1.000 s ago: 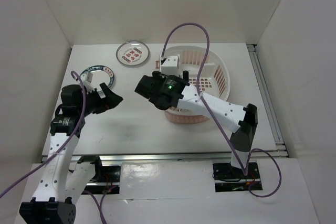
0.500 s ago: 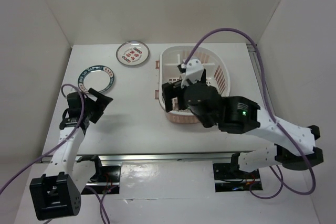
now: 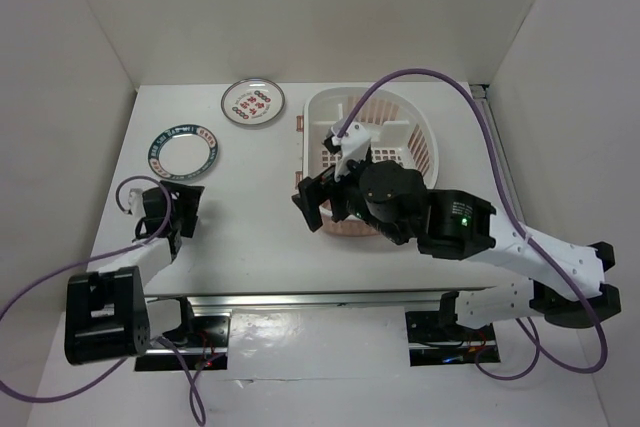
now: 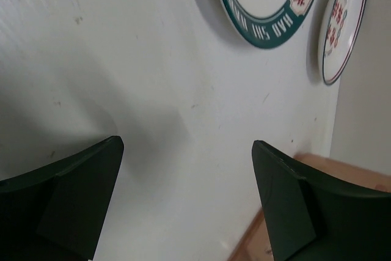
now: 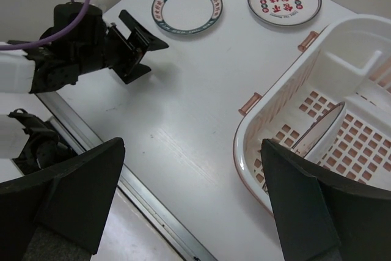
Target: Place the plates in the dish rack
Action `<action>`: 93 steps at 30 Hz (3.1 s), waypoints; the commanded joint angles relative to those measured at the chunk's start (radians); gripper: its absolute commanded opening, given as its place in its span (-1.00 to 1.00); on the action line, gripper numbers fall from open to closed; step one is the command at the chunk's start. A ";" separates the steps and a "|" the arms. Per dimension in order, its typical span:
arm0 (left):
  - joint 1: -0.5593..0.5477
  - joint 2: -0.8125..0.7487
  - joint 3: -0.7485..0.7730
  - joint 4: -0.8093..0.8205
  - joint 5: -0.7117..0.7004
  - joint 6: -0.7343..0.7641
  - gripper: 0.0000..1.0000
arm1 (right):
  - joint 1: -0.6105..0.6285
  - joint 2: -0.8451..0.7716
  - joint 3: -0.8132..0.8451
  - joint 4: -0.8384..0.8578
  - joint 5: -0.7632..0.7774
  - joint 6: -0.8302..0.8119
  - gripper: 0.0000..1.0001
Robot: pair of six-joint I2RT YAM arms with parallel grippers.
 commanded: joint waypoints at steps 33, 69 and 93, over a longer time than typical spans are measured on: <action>0.037 0.542 0.357 0.063 -0.202 -0.140 0.32 | 0.010 -0.108 -0.134 0.136 -0.097 -0.025 0.98; 0.074 0.681 0.552 -0.174 -0.121 -0.124 -1.00 | 0.010 -0.150 -0.161 0.174 -0.119 -0.034 0.98; 0.040 -0.380 0.371 -0.224 0.327 0.344 -1.00 | -0.445 0.162 0.157 0.287 -0.504 -0.179 0.98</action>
